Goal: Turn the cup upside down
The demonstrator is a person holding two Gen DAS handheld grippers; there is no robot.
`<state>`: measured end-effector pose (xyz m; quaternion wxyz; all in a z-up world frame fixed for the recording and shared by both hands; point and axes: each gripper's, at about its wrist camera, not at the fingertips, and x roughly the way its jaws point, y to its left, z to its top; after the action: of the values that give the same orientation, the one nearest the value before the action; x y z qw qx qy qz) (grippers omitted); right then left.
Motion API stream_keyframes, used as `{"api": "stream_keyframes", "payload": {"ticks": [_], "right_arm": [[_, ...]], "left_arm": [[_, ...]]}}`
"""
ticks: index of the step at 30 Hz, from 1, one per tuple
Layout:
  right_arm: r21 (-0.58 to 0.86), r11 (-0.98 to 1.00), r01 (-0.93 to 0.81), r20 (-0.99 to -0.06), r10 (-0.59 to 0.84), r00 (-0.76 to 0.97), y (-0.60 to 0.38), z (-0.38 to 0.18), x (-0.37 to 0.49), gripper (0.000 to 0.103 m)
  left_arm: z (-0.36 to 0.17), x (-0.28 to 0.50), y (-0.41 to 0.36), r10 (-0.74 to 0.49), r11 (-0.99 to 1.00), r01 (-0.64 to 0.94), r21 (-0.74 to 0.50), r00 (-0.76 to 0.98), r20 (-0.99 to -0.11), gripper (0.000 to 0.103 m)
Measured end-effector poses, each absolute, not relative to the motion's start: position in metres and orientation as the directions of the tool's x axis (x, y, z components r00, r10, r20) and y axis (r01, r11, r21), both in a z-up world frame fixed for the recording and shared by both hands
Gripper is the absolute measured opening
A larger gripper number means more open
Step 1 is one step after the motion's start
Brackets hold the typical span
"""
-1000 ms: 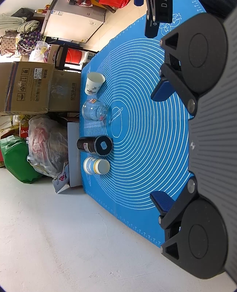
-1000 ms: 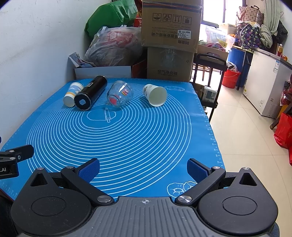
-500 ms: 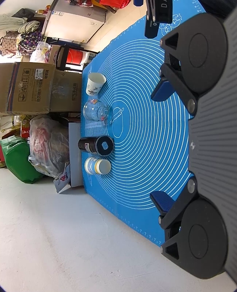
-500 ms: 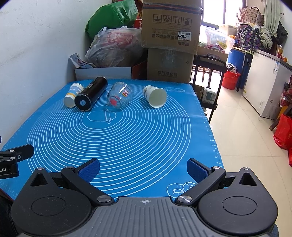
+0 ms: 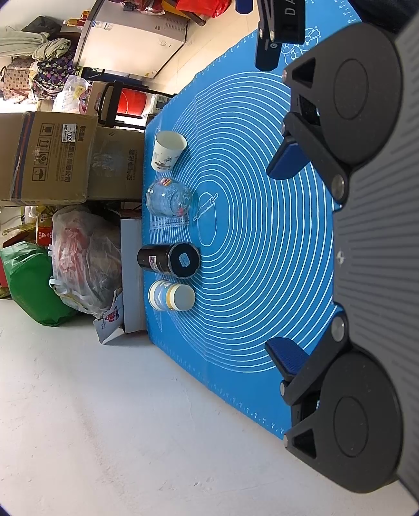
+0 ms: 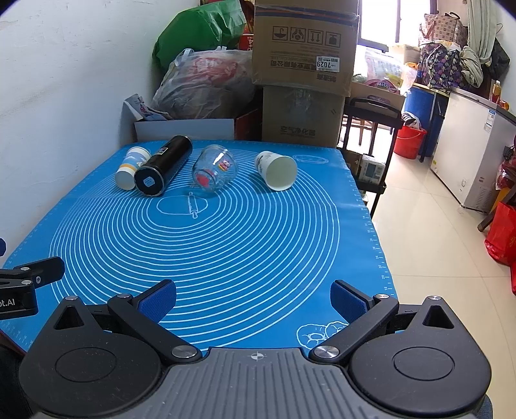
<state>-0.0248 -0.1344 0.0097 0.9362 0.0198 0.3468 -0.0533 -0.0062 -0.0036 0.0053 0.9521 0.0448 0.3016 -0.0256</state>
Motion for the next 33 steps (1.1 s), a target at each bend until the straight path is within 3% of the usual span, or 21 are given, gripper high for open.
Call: {"api": "stream_keyframes", "payload": {"ticks": [33], "right_arm": [[-0.004,0.995,0.104,-0.654,-0.082,0.752,-0.1311,0.0089,-0.0199,0.103]], "left_arm": [[0.0056,-0.0029,0.0002,-0.021,0.995,0.074,0.068,0.817,-0.576,0.103]]}}
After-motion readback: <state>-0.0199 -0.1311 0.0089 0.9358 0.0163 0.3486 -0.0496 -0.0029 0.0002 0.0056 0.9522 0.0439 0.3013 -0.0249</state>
